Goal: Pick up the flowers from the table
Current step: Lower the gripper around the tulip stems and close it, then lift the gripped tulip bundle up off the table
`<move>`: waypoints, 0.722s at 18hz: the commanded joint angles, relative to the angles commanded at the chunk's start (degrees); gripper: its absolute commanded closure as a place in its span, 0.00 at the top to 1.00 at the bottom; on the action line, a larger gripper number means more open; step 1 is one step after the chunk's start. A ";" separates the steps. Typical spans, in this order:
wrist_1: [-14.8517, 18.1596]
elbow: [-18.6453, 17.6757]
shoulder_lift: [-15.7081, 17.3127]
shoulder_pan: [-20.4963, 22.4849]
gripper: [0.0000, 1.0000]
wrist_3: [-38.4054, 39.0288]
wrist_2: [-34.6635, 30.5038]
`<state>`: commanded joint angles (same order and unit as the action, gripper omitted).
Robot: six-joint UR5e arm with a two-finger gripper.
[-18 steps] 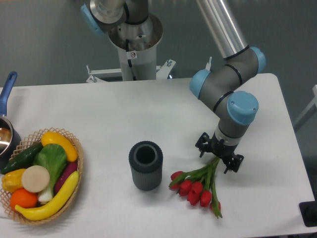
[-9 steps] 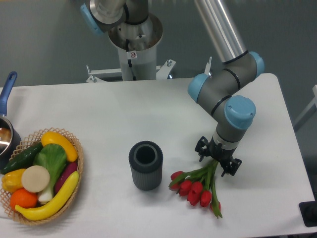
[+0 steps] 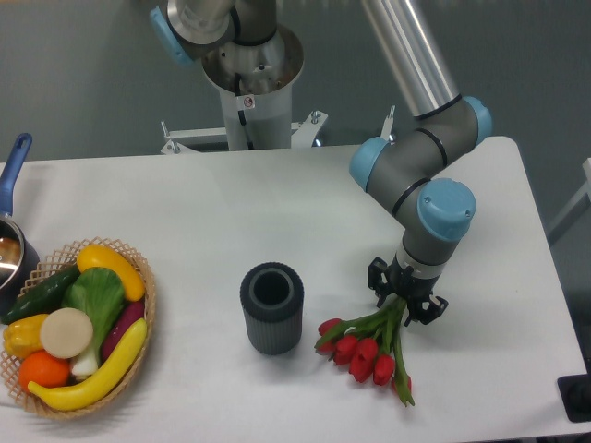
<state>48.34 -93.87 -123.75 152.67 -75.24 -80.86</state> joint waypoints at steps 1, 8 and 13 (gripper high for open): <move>0.00 0.00 0.00 0.00 0.40 0.00 0.00; -0.09 -0.26 0.61 0.09 0.25 0.26 0.00; -0.09 0.61 2.54 0.96 0.25 0.00 0.44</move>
<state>48.25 -93.25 -121.21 153.63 -75.23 -80.42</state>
